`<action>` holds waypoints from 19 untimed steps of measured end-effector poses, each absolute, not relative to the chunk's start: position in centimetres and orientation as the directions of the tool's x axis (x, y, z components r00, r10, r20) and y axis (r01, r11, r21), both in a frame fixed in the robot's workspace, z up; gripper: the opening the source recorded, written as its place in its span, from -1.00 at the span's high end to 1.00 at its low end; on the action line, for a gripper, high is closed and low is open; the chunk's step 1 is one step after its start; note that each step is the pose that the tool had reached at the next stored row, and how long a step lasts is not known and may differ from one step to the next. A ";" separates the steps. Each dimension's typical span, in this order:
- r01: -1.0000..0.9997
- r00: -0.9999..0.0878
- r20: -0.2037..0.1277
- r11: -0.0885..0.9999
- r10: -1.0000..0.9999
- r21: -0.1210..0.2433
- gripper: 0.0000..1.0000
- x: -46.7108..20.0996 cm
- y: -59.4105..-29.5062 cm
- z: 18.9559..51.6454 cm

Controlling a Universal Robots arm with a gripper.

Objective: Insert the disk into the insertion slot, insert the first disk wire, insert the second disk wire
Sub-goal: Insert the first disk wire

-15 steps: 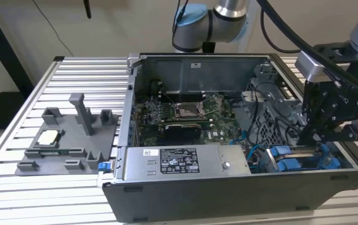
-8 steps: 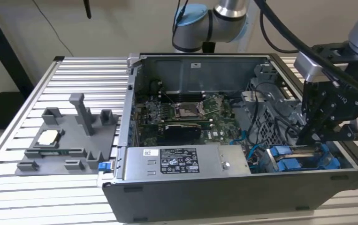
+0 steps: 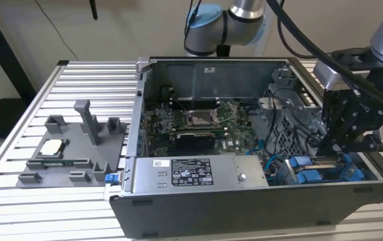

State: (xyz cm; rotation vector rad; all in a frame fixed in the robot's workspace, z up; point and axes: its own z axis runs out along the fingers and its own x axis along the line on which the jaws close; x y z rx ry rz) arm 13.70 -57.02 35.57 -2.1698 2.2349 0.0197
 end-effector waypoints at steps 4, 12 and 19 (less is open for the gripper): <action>-1.000 -0.029 -0.028 0.030 -0.999 -0.010 0.62 14.0 -57.0 35.4; -1.000 -0.029 -0.028 0.030 -0.999 -0.010 0.62 15.4 -57.0 35.1; -1.000 -0.029 -0.028 0.030 -0.999 -0.010 0.62 16.2 -57.0 34.8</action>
